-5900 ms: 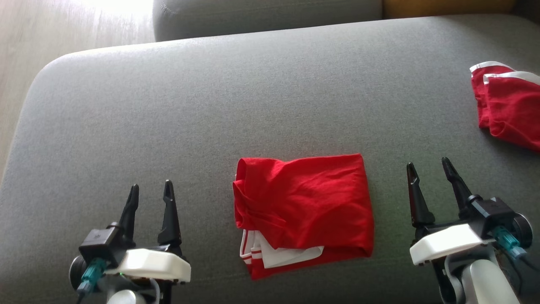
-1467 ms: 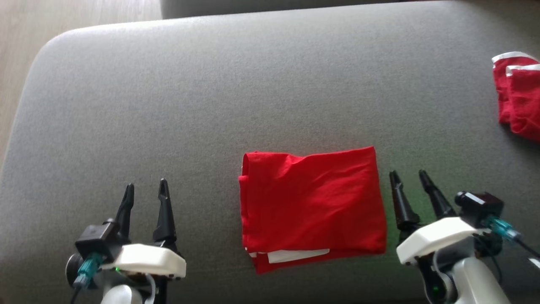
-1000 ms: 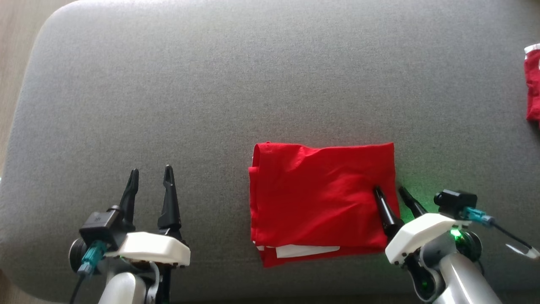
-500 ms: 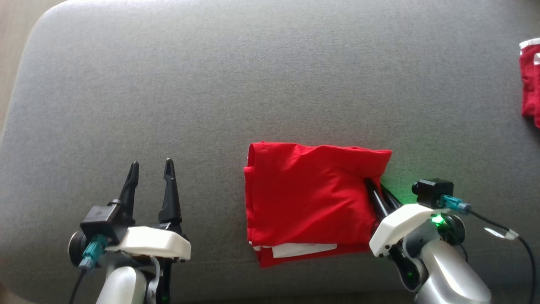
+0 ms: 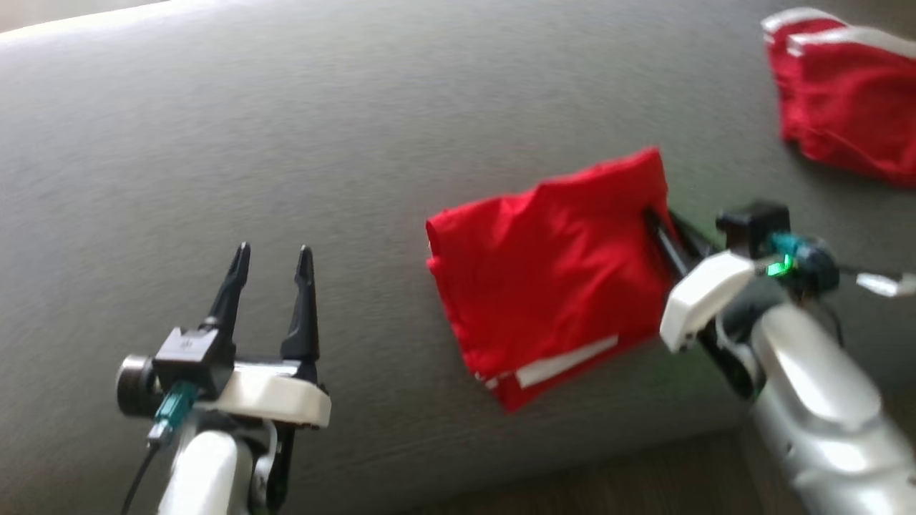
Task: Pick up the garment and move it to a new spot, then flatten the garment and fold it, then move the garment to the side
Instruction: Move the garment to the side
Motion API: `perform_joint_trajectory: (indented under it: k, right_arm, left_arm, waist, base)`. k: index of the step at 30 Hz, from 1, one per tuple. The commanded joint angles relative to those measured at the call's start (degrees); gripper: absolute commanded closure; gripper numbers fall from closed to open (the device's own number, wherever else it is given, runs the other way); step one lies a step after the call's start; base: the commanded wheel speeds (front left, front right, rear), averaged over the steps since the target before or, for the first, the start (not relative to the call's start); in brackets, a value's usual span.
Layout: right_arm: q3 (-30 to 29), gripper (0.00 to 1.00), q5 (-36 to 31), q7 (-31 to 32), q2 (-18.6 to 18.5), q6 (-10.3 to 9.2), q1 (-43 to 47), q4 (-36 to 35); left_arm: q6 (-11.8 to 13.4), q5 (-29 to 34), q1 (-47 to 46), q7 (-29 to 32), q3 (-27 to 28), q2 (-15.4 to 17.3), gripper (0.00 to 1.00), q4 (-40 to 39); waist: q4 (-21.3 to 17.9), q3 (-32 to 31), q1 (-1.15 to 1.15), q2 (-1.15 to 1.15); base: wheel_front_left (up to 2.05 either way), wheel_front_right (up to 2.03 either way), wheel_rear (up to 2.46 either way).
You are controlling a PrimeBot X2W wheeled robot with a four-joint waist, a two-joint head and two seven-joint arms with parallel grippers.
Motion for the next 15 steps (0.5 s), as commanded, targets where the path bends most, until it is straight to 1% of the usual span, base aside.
perform_joint_trajectory:
  k: [1,6,7,12,15]
  right_arm:
    - [2.03,1.0,0.3,0.06,-1.79,-0.02,-3.52,-2.11]
    - [6.74,1.0,2.01,-0.77,-4.55,-0.02,-10.87,-1.18]
    - [6.74,1.0,2.01,-0.77,-4.55,-0.02,-10.87,-1.18]
    - [11.01,1.0,4.76,-3.85,-5.35,-0.02,-19.14,1.92]
    - [13.07,1.0,8.61,-6.19,-4.95,-0.02,-25.88,5.42]
  left_arm:
    - [-0.66,1.41,-3.34,-0.7,1.28,0.55,0.0,-2.16]
    - [-2.1,3.8,-6.59,-0.7,1.04,2.24,0.0,-2.79]
    - [-2.1,3.8,-6.59,-0.7,1.04,2.24,0.0,-2.79]
    - [-3.55,5.87,-11.33,-0.62,0.59,5.04,0.0,-2.95]
    - [-4.82,7.51,-15.41,1.82,-0.18,7.61,0.0,-4.17]
  waist:
    - [-5.48,2.22,0.0,0.0]
    - [-12.66,6.12,0.0,0.0]
    - [-12.66,6.12,0.0,0.0]
    - [-19.31,11.08,0.0,0.0]
    - [-24.04,14.8,0.0,0.0]
  base:
    - [0.0,0.0,0.0]
    - [0.0,0.0,0.0]
    - [0.0,0.0,0.0]
    - [0.0,0.0,0.0]
    - [0.0,0.0,0.0]
